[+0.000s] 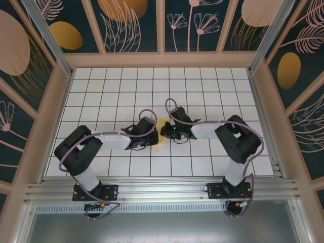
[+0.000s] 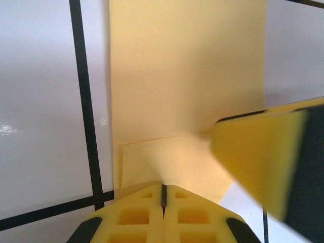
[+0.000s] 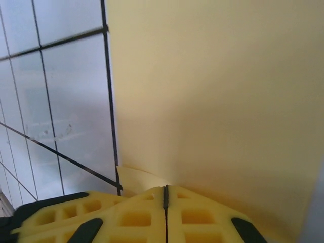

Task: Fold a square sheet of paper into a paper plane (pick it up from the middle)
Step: Third fold the triangle at the center of the table.

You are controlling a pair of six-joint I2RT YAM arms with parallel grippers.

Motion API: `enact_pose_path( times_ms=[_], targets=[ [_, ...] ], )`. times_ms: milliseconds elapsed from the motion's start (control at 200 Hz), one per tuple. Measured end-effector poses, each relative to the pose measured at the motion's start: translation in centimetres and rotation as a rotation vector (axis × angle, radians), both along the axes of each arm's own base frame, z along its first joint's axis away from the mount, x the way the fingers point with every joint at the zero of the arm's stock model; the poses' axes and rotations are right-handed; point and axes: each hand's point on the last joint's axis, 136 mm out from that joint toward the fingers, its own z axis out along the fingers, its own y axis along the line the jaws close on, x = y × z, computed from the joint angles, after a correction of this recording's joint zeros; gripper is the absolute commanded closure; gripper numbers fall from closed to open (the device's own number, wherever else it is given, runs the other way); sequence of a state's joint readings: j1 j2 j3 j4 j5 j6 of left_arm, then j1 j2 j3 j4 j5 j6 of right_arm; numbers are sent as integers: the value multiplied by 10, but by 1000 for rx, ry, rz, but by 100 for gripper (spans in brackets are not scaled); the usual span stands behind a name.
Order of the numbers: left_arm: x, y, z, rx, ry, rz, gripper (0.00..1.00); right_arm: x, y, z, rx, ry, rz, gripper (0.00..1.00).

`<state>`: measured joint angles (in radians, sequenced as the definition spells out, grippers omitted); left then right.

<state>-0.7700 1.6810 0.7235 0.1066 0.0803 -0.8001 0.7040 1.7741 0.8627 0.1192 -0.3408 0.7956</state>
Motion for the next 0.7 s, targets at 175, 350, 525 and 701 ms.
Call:
enact_pose_path(
  times_ms=[175, 350, 525, 701],
  targets=[
    [0, 0, 1, -22, -23, 0, 100, 3, -9, 28, 36, -62, -28, 93],
    [0, 0, 1, -25, -26, 1, 100, -12, -14, 16, 41, -21, -26, 95],
    [0, 0, 1, -25, -26, 0, 100, -18, -4, 0, 43, 17, -4, 95],
    [-1, 1, 0, -27, -29, 0, 100, -12, 1, -15, 12, 50, -6, 95]
  ],
)
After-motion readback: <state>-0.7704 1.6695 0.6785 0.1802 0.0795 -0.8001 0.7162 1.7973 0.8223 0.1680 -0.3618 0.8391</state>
